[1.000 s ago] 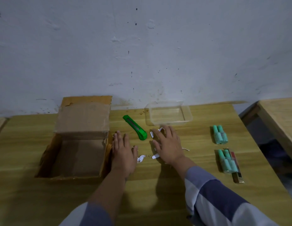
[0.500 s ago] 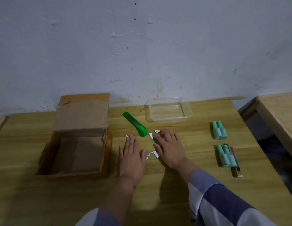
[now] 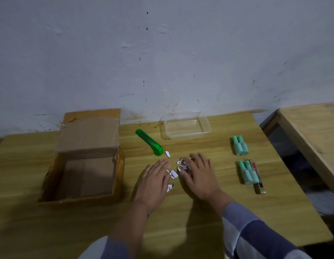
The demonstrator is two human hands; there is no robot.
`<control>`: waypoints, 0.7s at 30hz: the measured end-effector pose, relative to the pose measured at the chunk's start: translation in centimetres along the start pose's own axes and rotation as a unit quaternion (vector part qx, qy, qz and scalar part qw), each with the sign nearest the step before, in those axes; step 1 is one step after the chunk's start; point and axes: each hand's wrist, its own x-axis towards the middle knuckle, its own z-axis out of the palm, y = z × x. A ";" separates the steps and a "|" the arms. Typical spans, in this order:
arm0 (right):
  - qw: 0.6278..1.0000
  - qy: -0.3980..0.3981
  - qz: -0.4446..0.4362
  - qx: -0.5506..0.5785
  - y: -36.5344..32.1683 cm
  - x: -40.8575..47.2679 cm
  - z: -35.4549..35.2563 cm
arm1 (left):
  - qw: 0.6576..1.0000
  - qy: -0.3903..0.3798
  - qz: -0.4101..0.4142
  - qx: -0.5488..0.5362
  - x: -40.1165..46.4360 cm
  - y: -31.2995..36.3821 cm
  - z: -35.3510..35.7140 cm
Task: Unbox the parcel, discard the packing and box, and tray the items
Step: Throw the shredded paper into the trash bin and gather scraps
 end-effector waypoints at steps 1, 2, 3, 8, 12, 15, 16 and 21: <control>1.000 -0.015 0.010 0.004 -0.2 -0.3 0.2 | 1.000 -0.001 -0.008 -0.003 -0.3 -0.4 0.0; 1.000 -0.025 0.011 0.006 -0.5 -0.6 0.3 | 1.000 0.001 -0.015 -0.009 -0.6 -0.7 0.0; 0.999 -0.032 0.007 0.007 -0.8 -0.7 0.5 | 1.000 0.004 -0.025 -0.016 -0.8 -1.0 0.0; 0.997 -0.052 -0.042 -0.032 -2.8 -0.5 1.6 | 0.999 -0.025 -0.022 0.032 -1.7 -2.2 0.4; 0.997 -0.033 -0.069 -0.029 -3.3 1.2 2.2 | 0.995 -0.004 -0.066 0.076 -2.0 -2.5 0.8; 0.994 -0.057 -0.091 -0.031 -3.6 2.5 2.0 | 0.994 -0.008 -0.067 0.087 -2.1 -2.7 1.3; 0.993 -0.063 -0.094 -0.024 -3.7 2.7 2.0 | 0.994 -0.009 -0.067 0.091 -2.1 -2.6 1.2; 0.992 -0.032 -0.120 0.033 -4.0 1.7 2.6 | 0.994 -0.015 -0.070 0.085 -1.8 -2.7 1.4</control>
